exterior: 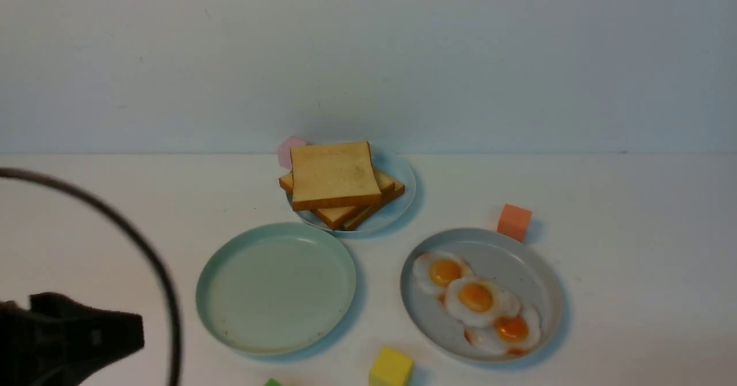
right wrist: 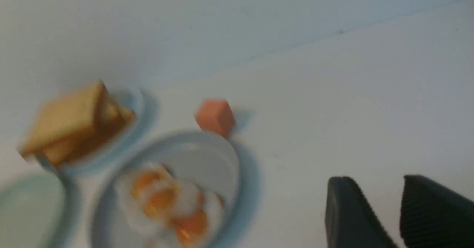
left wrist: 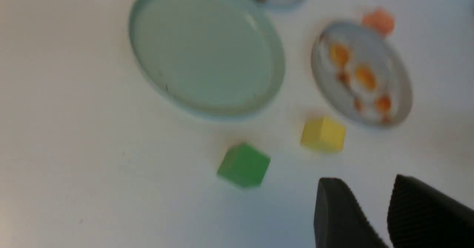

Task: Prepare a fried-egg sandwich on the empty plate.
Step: Use the left arm to grab a slice of bread

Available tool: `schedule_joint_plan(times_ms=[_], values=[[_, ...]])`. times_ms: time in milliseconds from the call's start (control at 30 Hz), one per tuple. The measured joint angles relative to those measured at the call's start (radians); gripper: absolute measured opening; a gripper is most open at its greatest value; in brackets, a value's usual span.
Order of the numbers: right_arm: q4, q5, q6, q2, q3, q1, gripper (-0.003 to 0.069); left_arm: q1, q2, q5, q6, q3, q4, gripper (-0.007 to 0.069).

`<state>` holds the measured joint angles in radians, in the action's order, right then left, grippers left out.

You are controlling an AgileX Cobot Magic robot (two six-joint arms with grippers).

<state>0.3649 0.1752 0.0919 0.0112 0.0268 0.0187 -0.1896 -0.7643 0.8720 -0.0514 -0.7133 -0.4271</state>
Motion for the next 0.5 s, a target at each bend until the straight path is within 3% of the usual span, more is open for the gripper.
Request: schedule_joint_plan(times_ms=[100,233,333,400,467,500], values=[[0.176,-0.106,0.091,0.0,0.0,0.0,0.0242,-0.033,-0.164,0.118,0.051,-0.127,0.009,0.0181],[0.24,-0.106,0.109,0.0,-0.014,-0.004,0.0239,-0.12,-0.265,0.125,0.13,-0.187,0.036,0.0137],[0.212,0.158,0.062,-0.042,-0.211,-0.051,0.0189,-0.234,-0.376,0.118,0.181,-0.253,0.087,0.0072],[0.167,0.33,0.004,-0.098,-0.348,-0.075,0.0155,-0.272,-0.422,0.122,0.187,-0.293,0.121,0.0041],[0.09,0.618,-0.076,-0.225,-0.548,-0.111,0.0108,-0.301,-0.499,0.134,0.191,-0.369,0.176,-0.0009],[0.077,0.665,-0.092,-0.248,-0.584,-0.115,0.0101,-0.306,-0.521,0.137,0.197,-0.398,0.194,-0.0013]])
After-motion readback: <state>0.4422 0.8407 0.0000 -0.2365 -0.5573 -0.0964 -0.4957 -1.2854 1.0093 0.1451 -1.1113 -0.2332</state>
